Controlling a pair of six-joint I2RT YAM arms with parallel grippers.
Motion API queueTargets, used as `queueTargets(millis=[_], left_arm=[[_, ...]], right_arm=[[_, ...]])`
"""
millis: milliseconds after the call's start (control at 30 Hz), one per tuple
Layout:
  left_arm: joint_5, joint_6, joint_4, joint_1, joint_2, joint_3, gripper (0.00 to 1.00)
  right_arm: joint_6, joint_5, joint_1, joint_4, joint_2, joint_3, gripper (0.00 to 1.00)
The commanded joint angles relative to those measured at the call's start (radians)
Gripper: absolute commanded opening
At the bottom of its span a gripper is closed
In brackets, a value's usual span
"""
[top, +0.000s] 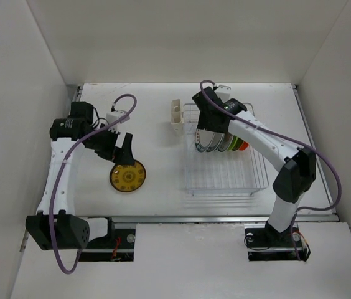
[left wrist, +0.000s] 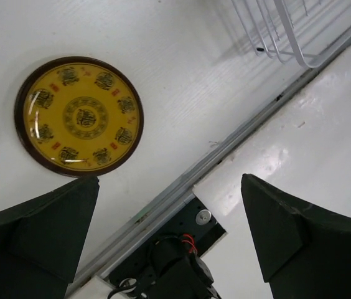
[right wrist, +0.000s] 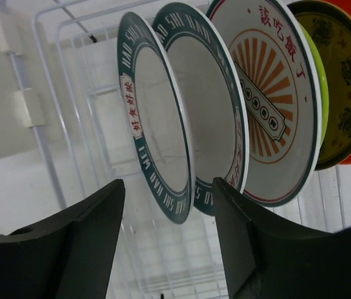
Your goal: Unload the plates from the dish rack
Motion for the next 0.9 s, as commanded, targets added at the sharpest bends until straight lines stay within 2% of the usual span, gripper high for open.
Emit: queueTargets(millis=[0, 100, 200, 233, 300, 333, 367, 600, 733, 833, 867], left_arm=[[0.008, -0.024, 0.010, -0.059, 0.017, -0.034, 0.99], [-0.040, -0.041, 0.033, -0.082, 0.017, -0.083, 0.99], [-0.124, -0.064, 0.065, -0.093, -0.008, -0.116, 0.99], [-0.155, -0.075, 0.076, -0.093, -0.024, -0.116, 0.99], [-0.262, -0.086, 0.108, -0.093, -0.049, -0.138, 0.99], [-0.297, -0.112, 0.121, -0.093, -0.077, -0.138, 0.99], [-0.363, -0.112, 0.131, -0.093, -0.089, -0.147, 0.99], [-0.540, -0.182, 0.153, -0.093, -0.098, -0.101, 0.99], [-0.562, -0.216, 0.162, -0.093, -0.089, -0.063, 0.99], [-0.534, -0.239, 0.142, -0.093, -0.089, -0.034, 0.99], [-0.525, -0.239, 0.142, -0.093, -0.089, -0.017, 0.99]], right_arm=[[0.007, 0.034, -0.012, -0.010, 0.028, 0.019, 0.62], [-0.017, 0.025, -0.022, 0.015, 0.077, 0.042, 0.56], [-0.017, 0.025, -0.040, 0.015, 0.132, 0.073, 0.43], [-0.017, 0.025, -0.040, 0.015, 0.143, 0.073, 0.30], [-0.017, 0.043, -0.049, 0.006, 0.152, 0.097, 0.16], [-0.017, 0.055, -0.049, -0.011, 0.152, 0.097, 0.06], [-0.017, 0.068, -0.049, -0.020, 0.152, 0.109, 0.01], [0.018, 0.288, -0.009, -0.226, 0.091, 0.276, 0.00], [0.018, 0.393, 0.046, -0.350, 0.055, 0.427, 0.00], [0.018, 0.384, 0.075, -0.384, 0.003, 0.517, 0.00], [-0.005, 0.315, 0.086, -0.357, -0.021, 0.493, 0.00]])
